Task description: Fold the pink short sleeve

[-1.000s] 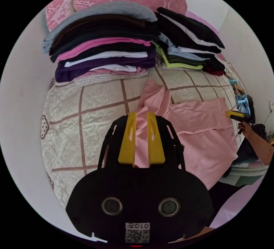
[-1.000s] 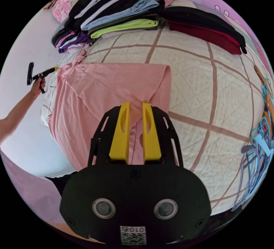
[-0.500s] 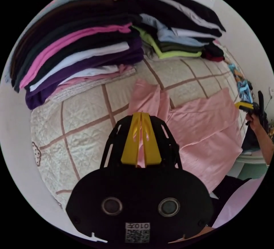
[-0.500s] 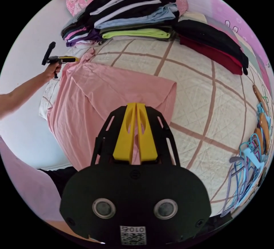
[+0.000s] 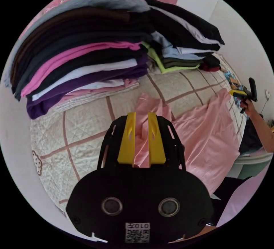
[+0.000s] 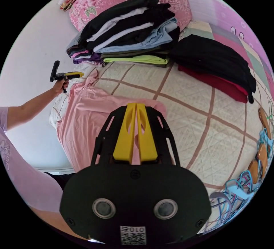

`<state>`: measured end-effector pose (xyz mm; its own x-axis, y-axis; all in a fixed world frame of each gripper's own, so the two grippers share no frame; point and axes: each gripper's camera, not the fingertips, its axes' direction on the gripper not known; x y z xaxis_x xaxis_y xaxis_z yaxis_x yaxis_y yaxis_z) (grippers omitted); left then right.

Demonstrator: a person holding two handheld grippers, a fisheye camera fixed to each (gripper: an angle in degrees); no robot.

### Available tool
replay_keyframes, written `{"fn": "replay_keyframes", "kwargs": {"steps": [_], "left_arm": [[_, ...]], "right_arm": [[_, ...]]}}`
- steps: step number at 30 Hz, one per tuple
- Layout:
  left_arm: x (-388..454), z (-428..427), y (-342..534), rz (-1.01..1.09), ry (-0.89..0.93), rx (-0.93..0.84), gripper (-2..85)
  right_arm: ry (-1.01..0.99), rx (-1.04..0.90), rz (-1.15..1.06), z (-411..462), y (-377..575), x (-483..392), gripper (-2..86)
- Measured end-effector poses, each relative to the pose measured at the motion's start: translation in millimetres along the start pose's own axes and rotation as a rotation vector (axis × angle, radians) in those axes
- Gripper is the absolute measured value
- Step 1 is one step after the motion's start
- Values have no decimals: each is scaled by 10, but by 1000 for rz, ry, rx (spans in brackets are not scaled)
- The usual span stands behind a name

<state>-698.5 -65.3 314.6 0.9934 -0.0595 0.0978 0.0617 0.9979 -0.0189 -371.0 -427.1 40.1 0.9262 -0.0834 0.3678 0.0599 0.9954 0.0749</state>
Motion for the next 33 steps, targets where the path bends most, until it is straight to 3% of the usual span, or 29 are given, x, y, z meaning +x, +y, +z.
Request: {"fn": "replay_keyframes", "kwargs": {"steps": [7,9,16,25,28,33], "left_arm": [[374,247,-323,136,51,-103,6],[408,324,-365,128,-5,-187,1],[69,-434,-358,-111,-38,124,-3],[46,-596,-274,-281,-199,195,-4],[172,-584,-315,-268,-272,192,-3],[277,-507,-433,-305,-282,179,-2]], "right_arm": [[20,0,10,-31,9,46,24],[14,-5,11,-32,-29,60,24],[20,20,-22,-191,-269,166,24],[58,72,154,121,-568,599,21],[53,46,127,226,-692,611,21],[234,-103,11,518,-851,480,23]]}}
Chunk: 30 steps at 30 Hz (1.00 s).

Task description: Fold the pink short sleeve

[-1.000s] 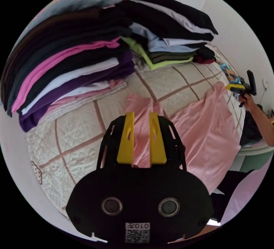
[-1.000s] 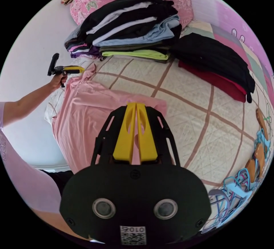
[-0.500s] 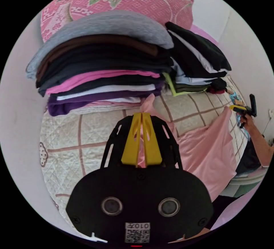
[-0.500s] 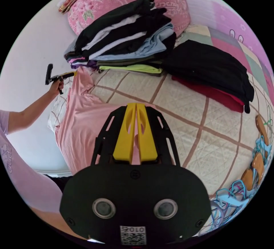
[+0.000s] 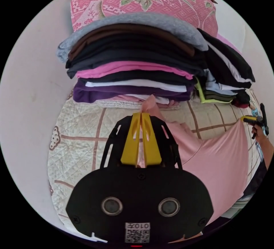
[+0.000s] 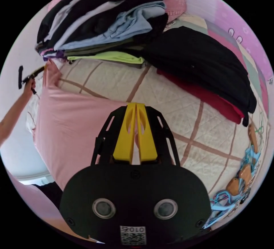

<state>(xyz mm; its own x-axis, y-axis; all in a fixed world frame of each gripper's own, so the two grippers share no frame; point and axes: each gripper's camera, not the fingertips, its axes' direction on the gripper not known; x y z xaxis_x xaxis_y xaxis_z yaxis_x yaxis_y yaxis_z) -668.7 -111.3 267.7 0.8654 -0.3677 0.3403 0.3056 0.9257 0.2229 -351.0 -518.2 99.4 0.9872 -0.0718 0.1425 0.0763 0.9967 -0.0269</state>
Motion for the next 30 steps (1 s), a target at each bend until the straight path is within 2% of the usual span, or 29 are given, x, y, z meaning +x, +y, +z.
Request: {"fn": "replay_keyframes", "kwargs": {"steps": [4,7,13,17,19,21,22,24,29,30], "left_arm": [[292,234,-47,51,-47,-133,-1],[360,357,-65,25,6,-209,2],[570,183,-87,55,45,-190,19],[565,-35,-35,-34,151,-109,19],[615,-136,-45,-62,125,-118,16],[865,-351,-78,-2,102,-28,12],[1168,-462,-125,95,108,1,12],[1763,-553,-208,266,134,-20,15],[3871,-623,-332,781,319,-26,26],[4086,-599,-347,817,345,-44,28]], "right_arm": [[38,-4,8,115,-77,-32,26],[16,-30,-16,201,-76,-71,33],[-133,96,92,-80,404,177,59],[-65,173,167,-346,1169,158,56],[-69,183,215,-396,1536,138,55],[-127,198,236,-419,1885,52,54],[-137,187,224,-415,2087,-80,53],[-127,163,189,-385,2359,-359,53],[-173,26,127,-112,2989,-1142,55],[-168,12,124,-74,3043,-1206,55]]}}
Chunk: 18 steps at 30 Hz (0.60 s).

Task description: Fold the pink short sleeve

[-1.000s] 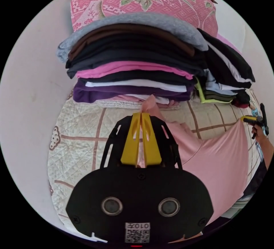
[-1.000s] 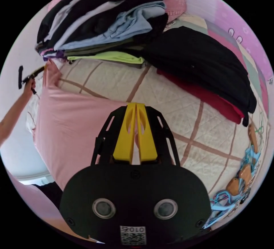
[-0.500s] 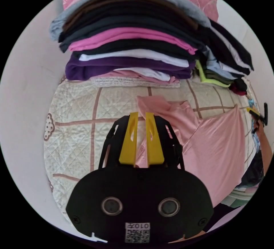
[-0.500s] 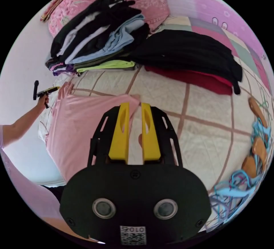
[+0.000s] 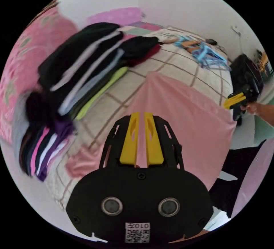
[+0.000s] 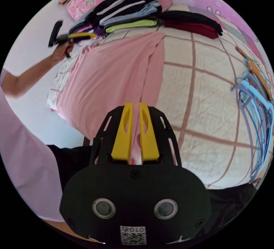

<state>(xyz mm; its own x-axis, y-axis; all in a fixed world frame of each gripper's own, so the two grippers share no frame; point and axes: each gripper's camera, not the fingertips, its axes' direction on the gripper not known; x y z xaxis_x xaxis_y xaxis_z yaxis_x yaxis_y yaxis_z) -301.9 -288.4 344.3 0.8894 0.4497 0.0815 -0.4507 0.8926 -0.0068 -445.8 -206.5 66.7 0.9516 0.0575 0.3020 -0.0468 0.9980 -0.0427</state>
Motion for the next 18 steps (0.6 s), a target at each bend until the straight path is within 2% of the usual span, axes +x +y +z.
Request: {"fn": "replay_keyframes", "kwargs": {"steps": [2,3,6,8,14,18], "left_arm": [[410,315,-592,81,187,-54,34],[507,380,-721,93,203,-69,36],[896,656,-1242,107,174,-130,42],[1042,871,-1539,32,213,-178,46],[1290,1308,-2006,-134,251,-286,43],[1471,1533,-2190,-161,223,-352,33]], "right_arm": [[26,-40,-18,157,174,-148,54],[32,-39,-18,182,201,-171,54],[44,-9,2,283,261,-212,54],[75,15,7,363,239,-220,54],[110,52,9,575,179,-220,62],[101,47,10,709,221,-211,63]]}}
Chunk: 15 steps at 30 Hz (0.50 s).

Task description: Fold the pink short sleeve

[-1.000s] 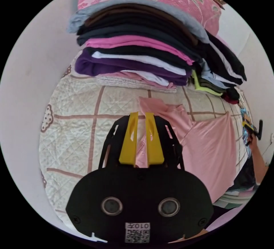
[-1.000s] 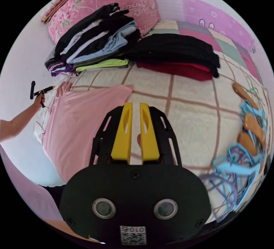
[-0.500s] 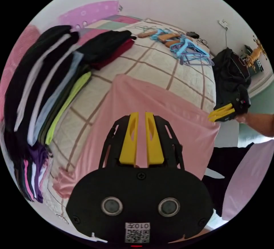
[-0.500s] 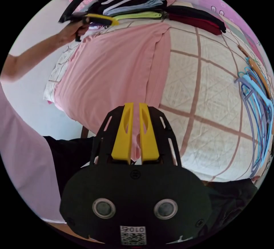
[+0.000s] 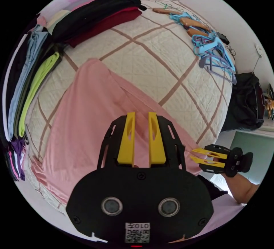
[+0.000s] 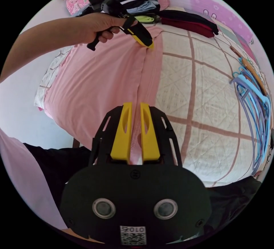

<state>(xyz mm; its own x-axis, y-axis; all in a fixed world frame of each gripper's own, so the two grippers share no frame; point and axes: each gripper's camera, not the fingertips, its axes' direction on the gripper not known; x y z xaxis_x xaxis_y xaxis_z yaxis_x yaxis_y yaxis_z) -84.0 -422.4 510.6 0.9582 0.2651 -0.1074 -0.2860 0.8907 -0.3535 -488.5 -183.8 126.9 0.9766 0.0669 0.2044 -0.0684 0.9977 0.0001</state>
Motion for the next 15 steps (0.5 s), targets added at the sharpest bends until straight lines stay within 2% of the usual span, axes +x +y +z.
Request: {"fn": "replay_keyframes", "kwargs": {"steps": [4,15], "left_arm": [[89,40,-187,-23,-42,-8,12],[82,-9,-402,-61,90,43,-2]], "right_arm": [[17,24,-25,54,-8,-64,63],[-20,22,-13,360,36,-106,37]]}}
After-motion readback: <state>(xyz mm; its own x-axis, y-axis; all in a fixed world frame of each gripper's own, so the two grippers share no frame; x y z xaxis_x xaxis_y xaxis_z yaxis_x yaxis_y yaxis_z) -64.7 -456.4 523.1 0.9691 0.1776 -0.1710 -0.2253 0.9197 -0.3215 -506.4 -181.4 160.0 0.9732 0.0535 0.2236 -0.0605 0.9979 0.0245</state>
